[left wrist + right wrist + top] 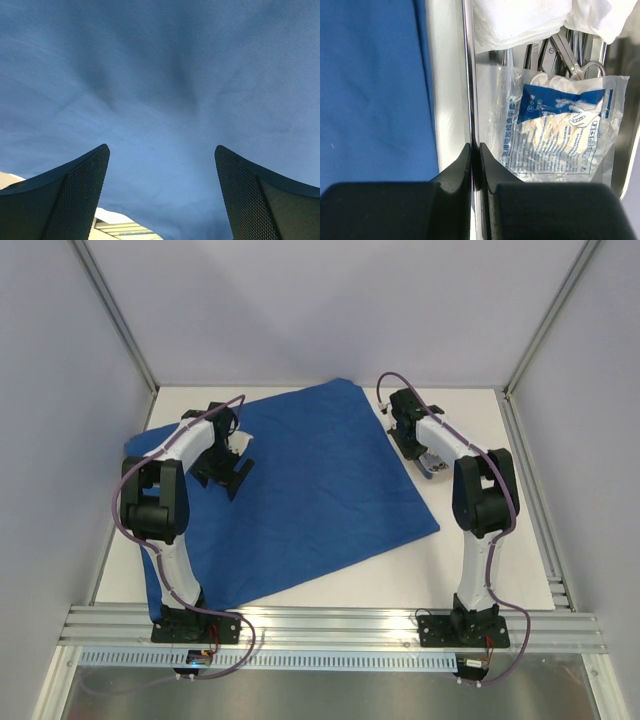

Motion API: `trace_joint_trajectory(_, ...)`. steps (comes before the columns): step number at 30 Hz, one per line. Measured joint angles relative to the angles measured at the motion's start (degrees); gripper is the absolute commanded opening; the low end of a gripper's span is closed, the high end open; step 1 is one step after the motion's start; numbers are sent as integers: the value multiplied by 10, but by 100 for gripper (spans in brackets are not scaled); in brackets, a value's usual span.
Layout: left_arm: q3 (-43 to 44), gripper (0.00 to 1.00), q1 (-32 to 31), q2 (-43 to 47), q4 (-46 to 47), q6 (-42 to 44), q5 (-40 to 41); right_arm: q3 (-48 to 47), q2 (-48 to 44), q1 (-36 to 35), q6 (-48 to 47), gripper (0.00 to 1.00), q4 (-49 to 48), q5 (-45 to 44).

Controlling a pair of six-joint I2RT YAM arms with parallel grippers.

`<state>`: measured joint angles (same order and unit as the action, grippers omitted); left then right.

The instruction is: Prepare the surgical pack

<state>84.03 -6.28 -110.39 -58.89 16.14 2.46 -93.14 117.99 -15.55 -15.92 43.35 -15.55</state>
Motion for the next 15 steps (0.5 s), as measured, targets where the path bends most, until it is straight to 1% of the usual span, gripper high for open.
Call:
trace_joint_trajectory(7,0,95,0,0,1,0,0,34,-7,0,0,1,-60,-11)
trace_joint_trajectory(15,0,95,3,0,1,0,0,77,-38,0,1,0,-100,-11)
